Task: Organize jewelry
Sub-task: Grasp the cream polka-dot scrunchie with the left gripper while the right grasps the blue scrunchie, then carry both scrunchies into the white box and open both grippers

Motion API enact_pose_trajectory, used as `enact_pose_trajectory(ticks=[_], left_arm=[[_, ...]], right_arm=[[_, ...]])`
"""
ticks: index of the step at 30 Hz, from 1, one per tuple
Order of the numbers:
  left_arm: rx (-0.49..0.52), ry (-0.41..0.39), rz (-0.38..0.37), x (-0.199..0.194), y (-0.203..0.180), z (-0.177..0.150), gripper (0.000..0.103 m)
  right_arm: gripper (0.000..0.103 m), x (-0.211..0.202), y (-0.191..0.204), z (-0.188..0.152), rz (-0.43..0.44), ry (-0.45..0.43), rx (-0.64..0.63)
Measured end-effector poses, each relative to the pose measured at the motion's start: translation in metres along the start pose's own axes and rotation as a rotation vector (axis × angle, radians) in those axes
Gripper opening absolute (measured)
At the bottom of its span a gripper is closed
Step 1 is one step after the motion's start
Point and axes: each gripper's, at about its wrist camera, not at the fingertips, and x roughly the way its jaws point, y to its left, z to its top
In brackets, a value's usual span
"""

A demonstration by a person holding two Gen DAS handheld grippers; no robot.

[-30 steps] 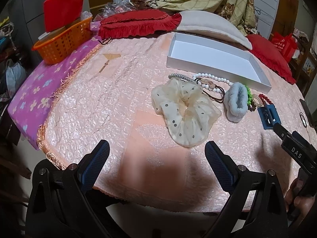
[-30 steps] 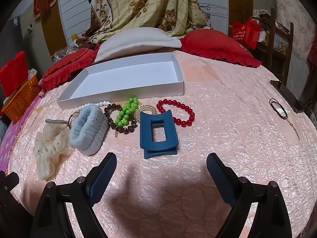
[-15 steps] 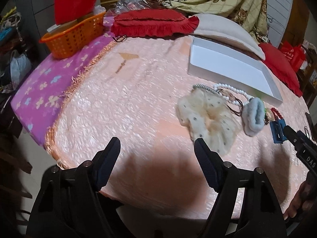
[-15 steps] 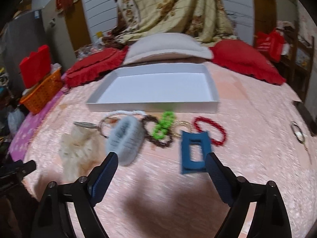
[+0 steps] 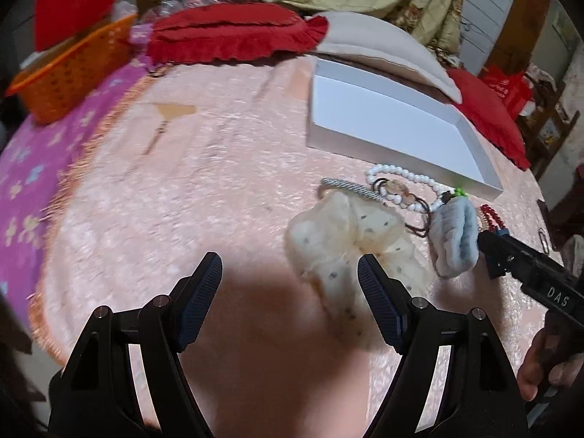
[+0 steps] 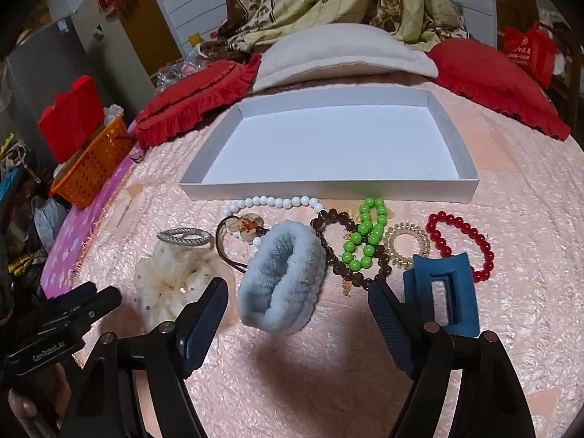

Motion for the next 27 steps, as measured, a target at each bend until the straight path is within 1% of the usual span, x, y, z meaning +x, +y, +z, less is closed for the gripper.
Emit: enact_pose_trajectory(ticks=[5, 6, 7, 8, 9, 10, 11, 12, 13, 14, 16, 20, 24, 27], left_arm=[[0.025, 0.034, -0.045, 0.024, -0.008, 0.006, 0.077], [0.028, 0.051, -0.054, 0.029, -0.011, 0.006, 0.076], [0.028, 0.055, -0.061, 0.032, -0.012, 0.005, 0.071], [0.030, 0.068, -0.068, 0.037, -0.015, 0.004, 0.048], [0.032, 0.089, -0.067, 0.041, -0.016, 0.002, 0.021], [0.024, 0.123, -0.070, 0.047, -0.017, 0.001, 0.013], [0.009, 0.109, -0.074, 0.046, -0.015, 0.000, 0.013], [0.001, 0.100, -0.084, 0.043, -0.014, 0.000, 0.011], [-0.003, 0.098, -0.096, 0.038, -0.014, 0.000, 0.010], [-0.010, 0.091, -0.105, 0.033, -0.013, 0.000, 0.010], [-0.015, 0.077, -0.119, 0.021, -0.011, 0.000, 0.010], [-0.017, 0.027, -0.154, -0.016, -0.009, 0.000, 0.010], [0.006, -0.027, -0.175, -0.044, -0.012, 0.006, 0.010], [0.012, -0.049, -0.183, -0.056, -0.016, 0.013, 0.010]], right_arm=[[0.078, 0.015, -0.001, 0.001, -0.021, 0.025, -0.006], [0.078, 0.019, -0.001, 0.002, -0.021, 0.031, -0.002], [0.078, 0.022, -0.001, 0.002, -0.020, 0.034, -0.001], [0.078, 0.025, 0.000, 0.002, -0.020, 0.037, 0.000], [0.078, 0.027, 0.001, 0.002, -0.023, 0.038, -0.003], [0.076, 0.029, 0.001, 0.002, -0.026, 0.036, -0.006], [0.060, 0.030, 0.001, 0.002, -0.022, 0.032, -0.007], [0.049, 0.031, 0.002, 0.003, -0.007, 0.033, -0.007], [0.037, 0.033, 0.002, 0.003, 0.020, 0.044, -0.004], [0.034, 0.034, 0.003, 0.003, 0.036, 0.051, 0.003], [0.028, 0.032, 0.004, 0.002, 0.039, 0.039, -0.001], [0.021, 0.021, 0.003, -0.001, 0.076, 0.028, 0.010], [0.019, 0.004, 0.002, -0.001, 0.106, -0.001, 0.008], [0.018, -0.010, 0.002, 0.000, 0.121, -0.028, 0.007]])
